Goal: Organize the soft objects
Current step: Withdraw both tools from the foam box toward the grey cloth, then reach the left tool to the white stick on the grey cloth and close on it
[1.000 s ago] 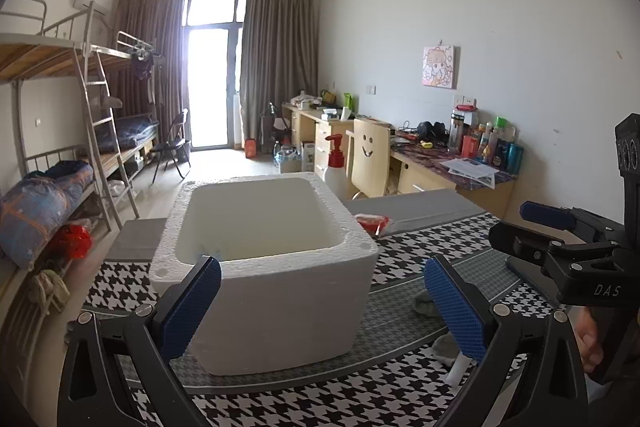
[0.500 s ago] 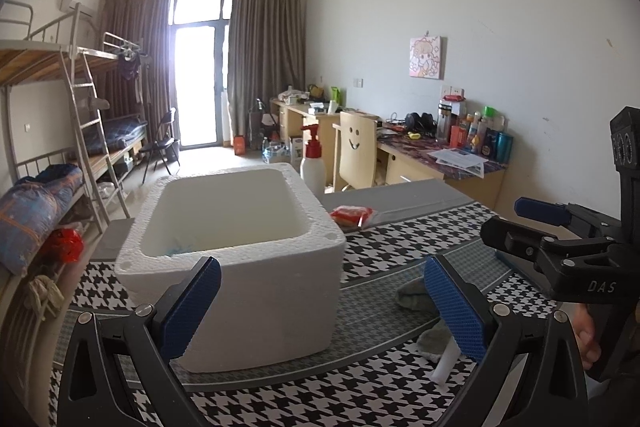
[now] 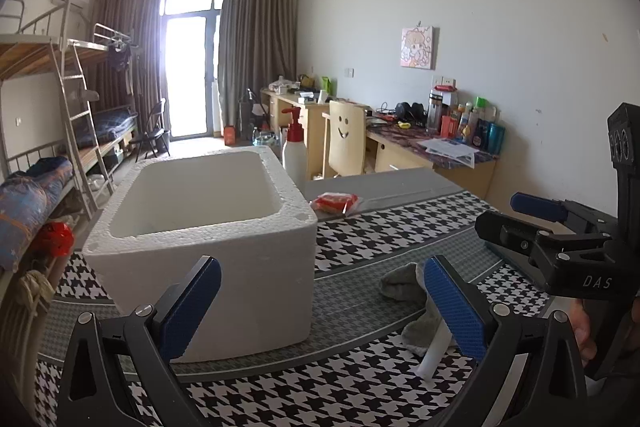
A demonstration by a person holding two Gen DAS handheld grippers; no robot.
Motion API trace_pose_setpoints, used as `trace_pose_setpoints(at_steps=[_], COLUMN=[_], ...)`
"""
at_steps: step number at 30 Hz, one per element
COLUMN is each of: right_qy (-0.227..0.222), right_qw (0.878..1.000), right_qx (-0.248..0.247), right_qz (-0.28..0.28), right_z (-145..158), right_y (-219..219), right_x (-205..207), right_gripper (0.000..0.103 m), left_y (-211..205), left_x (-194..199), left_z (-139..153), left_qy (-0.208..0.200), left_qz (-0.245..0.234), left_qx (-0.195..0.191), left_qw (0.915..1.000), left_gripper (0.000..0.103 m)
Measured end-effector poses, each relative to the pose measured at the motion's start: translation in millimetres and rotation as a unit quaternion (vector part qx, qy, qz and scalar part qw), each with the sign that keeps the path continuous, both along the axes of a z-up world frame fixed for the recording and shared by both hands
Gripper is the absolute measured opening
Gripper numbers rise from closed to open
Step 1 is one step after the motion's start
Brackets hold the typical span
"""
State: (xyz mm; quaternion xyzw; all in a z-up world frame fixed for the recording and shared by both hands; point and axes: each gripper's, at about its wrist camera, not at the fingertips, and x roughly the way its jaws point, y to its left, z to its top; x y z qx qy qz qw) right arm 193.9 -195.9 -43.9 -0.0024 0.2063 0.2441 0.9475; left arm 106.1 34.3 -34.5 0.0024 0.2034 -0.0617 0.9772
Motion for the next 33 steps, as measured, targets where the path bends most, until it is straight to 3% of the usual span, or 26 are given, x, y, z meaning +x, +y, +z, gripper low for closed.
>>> trace_pose_setpoints(at_steps=[22,33], right_qy=[0.022,0.038], right_qw=[0.999,0.998], right_qx=[-0.012,-0.009], right_qz=[-0.02,-0.043], right_z=[-17.2,-24.2], right_y=[-15.7,-29.7], right_x=[8.9,5.5], right_gripper=[0.094,0.094], left_y=[-18.3,-34.8], left_x=[10.4,10.0], left_z=[-18.6,-32.7], left_qy=[0.019,0.04], left_qz=[-0.034,-0.066], left_qx=[0.001,0.019], left_qw=[0.9992,0.9968], left_gripper=[0.102,0.102])
